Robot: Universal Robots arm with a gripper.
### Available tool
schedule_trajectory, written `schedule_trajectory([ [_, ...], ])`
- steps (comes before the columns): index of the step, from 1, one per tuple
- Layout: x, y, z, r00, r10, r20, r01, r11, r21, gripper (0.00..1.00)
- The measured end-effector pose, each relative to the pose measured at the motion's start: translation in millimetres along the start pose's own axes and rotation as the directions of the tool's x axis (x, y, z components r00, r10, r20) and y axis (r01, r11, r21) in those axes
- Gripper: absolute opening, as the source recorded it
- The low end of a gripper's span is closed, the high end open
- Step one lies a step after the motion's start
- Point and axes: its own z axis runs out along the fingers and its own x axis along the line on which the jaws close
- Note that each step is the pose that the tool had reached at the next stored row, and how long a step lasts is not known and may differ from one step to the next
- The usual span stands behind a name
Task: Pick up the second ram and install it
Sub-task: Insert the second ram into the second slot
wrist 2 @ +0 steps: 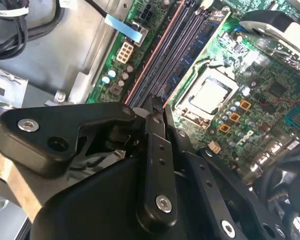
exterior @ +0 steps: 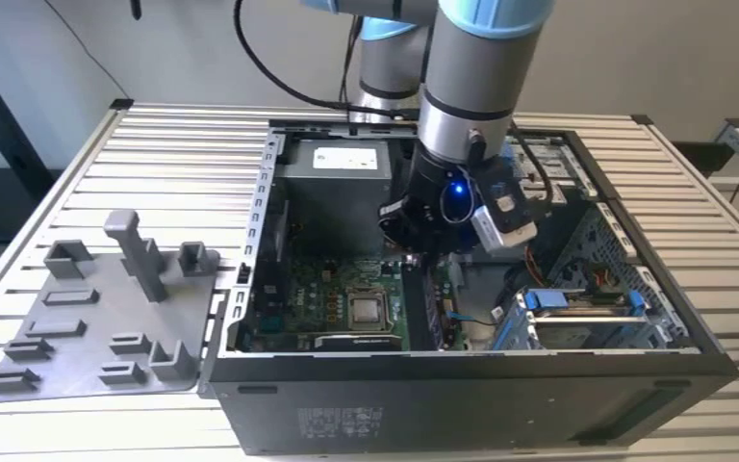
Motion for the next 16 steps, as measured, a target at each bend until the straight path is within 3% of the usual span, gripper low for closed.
schedule_trajectory([
  [16,5.1,-1.5,28.0,1.0,0.0,0.0,0.0,1.0,0.0,0.14],
])
